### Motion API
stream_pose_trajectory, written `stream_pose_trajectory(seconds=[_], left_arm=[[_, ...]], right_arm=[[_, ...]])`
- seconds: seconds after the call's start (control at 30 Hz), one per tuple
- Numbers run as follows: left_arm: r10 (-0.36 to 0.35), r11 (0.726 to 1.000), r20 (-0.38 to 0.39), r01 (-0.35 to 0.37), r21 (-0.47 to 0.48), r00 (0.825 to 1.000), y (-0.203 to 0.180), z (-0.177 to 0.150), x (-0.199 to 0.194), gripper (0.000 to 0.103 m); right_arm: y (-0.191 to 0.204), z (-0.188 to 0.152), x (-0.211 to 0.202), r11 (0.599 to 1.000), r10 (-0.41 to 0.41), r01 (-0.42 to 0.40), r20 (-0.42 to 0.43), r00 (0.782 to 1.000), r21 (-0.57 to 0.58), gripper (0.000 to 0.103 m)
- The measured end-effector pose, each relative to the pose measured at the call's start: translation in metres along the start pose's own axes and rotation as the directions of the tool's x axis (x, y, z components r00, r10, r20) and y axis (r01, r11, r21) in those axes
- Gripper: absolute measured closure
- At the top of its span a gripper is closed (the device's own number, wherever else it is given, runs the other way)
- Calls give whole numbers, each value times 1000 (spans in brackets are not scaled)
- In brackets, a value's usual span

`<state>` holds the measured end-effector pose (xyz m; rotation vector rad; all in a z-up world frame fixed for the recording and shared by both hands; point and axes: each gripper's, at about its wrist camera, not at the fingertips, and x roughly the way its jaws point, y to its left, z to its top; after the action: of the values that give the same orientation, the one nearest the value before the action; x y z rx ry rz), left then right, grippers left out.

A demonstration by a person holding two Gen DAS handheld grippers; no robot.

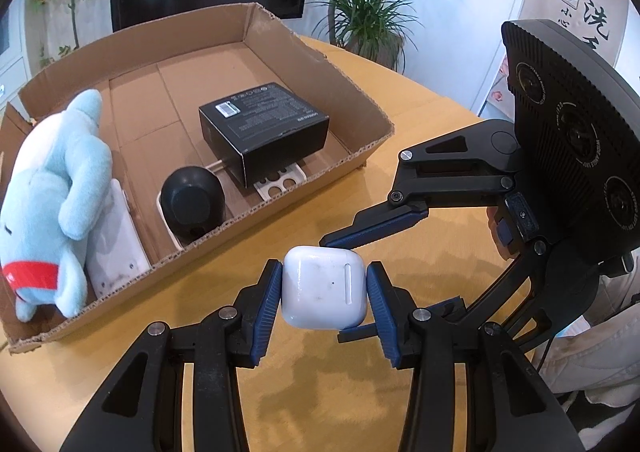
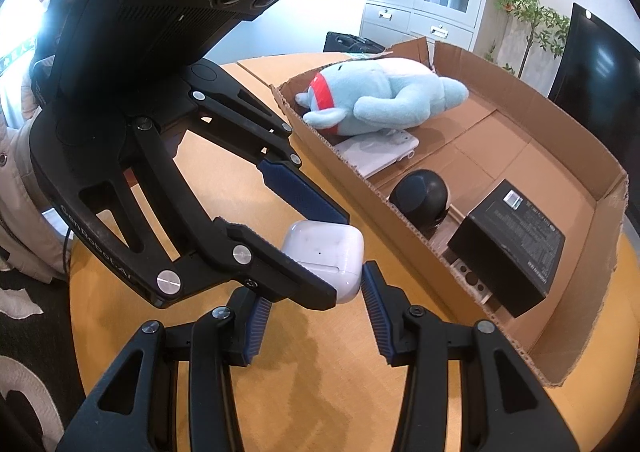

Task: Organize objects
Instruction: 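Lift the white earbud case with the left gripper toward the box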

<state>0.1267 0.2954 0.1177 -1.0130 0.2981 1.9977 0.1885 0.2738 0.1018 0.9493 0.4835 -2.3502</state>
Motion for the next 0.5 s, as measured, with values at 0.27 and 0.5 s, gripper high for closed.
stream_pose_trajectory(seconds=[0.27,0.5], left_arm=[[10,1000,15,-10,12,1000,2,8,-6,61],[16,1000,24,-17,16,1000,6,15,-8,61]], right_arm=[[-4,8,-3,1000,-18,19,5,1000,-21,61],[-9,16,-4,999,-29,30,12,1000,-38,61]])
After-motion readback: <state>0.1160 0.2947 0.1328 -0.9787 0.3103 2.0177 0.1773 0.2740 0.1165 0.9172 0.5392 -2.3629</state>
